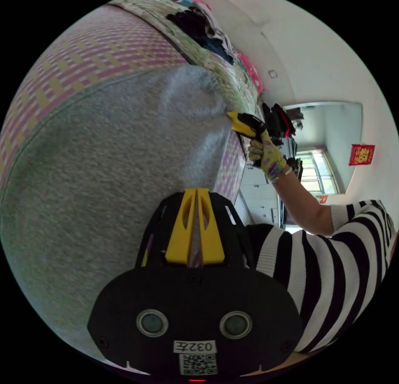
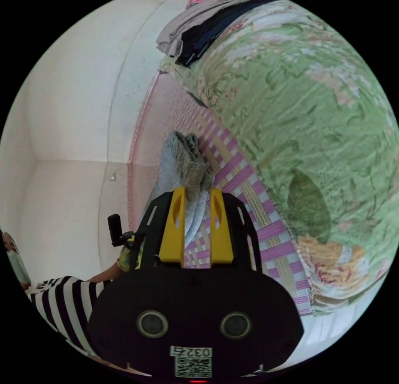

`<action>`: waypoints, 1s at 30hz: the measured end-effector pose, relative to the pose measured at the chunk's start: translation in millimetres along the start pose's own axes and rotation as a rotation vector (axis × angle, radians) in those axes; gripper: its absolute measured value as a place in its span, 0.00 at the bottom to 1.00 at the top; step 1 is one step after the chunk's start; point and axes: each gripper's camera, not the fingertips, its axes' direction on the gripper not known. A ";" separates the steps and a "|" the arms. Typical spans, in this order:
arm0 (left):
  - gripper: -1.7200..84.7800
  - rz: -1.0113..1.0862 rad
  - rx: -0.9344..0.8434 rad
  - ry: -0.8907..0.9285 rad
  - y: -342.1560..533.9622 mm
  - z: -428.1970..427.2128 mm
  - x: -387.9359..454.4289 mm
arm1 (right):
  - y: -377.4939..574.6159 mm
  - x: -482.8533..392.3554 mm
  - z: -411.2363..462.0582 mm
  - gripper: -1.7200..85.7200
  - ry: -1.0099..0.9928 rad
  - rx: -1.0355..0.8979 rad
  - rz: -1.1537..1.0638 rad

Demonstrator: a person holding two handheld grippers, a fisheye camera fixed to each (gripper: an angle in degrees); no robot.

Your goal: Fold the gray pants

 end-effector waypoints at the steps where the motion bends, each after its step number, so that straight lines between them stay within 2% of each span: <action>1: 0.01 -0.029 0.024 -0.006 -2.7 -6.4 -4.0 | 0.3 1.3 -2.0 0.13 -0.011 0.025 0.011; 6: 0.01 -0.102 0.091 -0.097 -30.3 -34.6 -15.0 | -7.9 14.2 13.9 0.15 -0.127 -0.039 0.056; 12: 0.01 -0.146 0.080 -0.159 -84.8 -46.4 -22.1 | -15.5 11.8 32.3 0.13 -0.119 -0.041 0.056; 16: 0.01 -0.172 0.061 -0.294 -117.4 -47.5 -21.9 | -20.2 11.3 43.8 0.12 -0.111 -0.050 0.053; 21: 0.01 -0.220 0.131 -0.242 -130.6 -58.5 -24.5 | -24.7 12.1 57.5 0.10 -0.089 -0.081 0.037; 25: 0.01 -0.235 0.132 -0.114 -131.9 -64.0 -24.6 | -28.3 13.4 70.9 0.10 -0.104 -0.095 0.034; 28: 0.01 -0.155 0.112 -0.136 -123.6 -62.6 11.4 | -28.8 15.2 78.7 0.11 -0.113 -0.099 0.034; 30: 0.01 -0.084 0.097 -0.057 -113.0 -51.4 40.4 | -28.5 18.5 84.3 0.12 -0.135 -0.096 0.047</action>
